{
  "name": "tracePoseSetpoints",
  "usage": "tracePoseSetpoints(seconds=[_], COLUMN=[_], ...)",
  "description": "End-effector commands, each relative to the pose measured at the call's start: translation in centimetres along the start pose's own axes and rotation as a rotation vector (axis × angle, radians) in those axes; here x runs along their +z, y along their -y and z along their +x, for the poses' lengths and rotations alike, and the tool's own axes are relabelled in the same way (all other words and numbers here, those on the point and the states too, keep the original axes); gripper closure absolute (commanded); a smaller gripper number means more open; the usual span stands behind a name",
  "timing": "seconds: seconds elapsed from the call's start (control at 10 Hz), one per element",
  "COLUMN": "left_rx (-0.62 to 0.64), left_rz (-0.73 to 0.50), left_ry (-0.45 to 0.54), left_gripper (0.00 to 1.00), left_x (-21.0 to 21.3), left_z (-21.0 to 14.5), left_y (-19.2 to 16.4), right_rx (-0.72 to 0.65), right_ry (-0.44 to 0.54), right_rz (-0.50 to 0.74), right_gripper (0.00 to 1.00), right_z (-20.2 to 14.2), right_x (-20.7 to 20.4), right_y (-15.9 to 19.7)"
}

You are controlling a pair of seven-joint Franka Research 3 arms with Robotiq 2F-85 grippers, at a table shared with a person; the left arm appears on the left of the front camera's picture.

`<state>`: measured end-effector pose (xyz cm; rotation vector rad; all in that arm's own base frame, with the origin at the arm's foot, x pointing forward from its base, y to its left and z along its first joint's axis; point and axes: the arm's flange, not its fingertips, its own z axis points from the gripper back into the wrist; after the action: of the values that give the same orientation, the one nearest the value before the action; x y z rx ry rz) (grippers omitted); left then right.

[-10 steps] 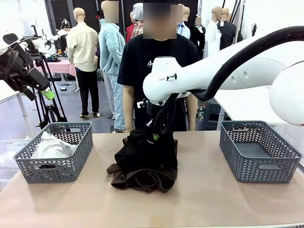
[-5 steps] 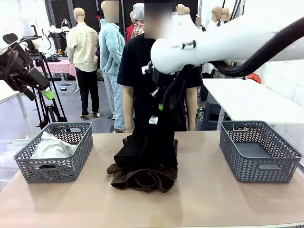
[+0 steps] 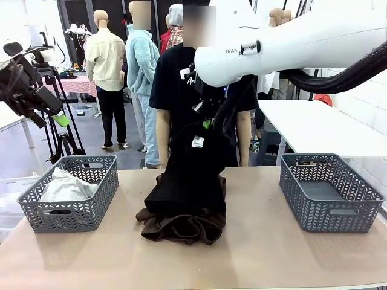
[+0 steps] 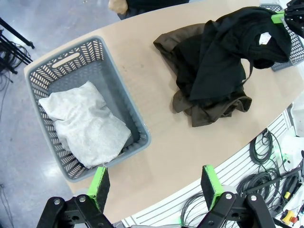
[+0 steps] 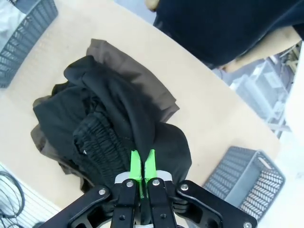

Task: Sort the tops and bottoms.
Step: Lift clothes from the center of the table with your right hand.

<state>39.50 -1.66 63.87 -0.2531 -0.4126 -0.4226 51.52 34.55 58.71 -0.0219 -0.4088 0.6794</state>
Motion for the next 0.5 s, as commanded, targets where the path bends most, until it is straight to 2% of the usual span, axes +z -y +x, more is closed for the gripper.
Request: tracePoseSetpoints(seconds=[0.0,0.1,0.2,0.4], left_rx=[0.004,0.004,0.004,0.004], left_rz=[0.002,0.002,0.002,0.002], left_ry=[0.003,0.003,0.003,0.003], left_gripper=[0.00,0.00,0.00,0.00], left_x=[0.1,0.1,0.1,0.1], left_z=[0.0,0.0,0.0,0.0], left_y=[-0.1,-0.1,-0.1,-0.1], right_rx=[-0.009,0.000,0.048,0.014], right_ry=[-0.010,0.000,-0.013,0.135], right_rz=[0.016,0.000,-0.127,-0.324], right_gripper=[1.00,1.00,1.00,1.00], right_z=[0.5,0.0,0.7,3.2], right_x=[-0.1,0.0,0.8,7.7], right_y=[0.4,0.0,-1.4,-1.1])
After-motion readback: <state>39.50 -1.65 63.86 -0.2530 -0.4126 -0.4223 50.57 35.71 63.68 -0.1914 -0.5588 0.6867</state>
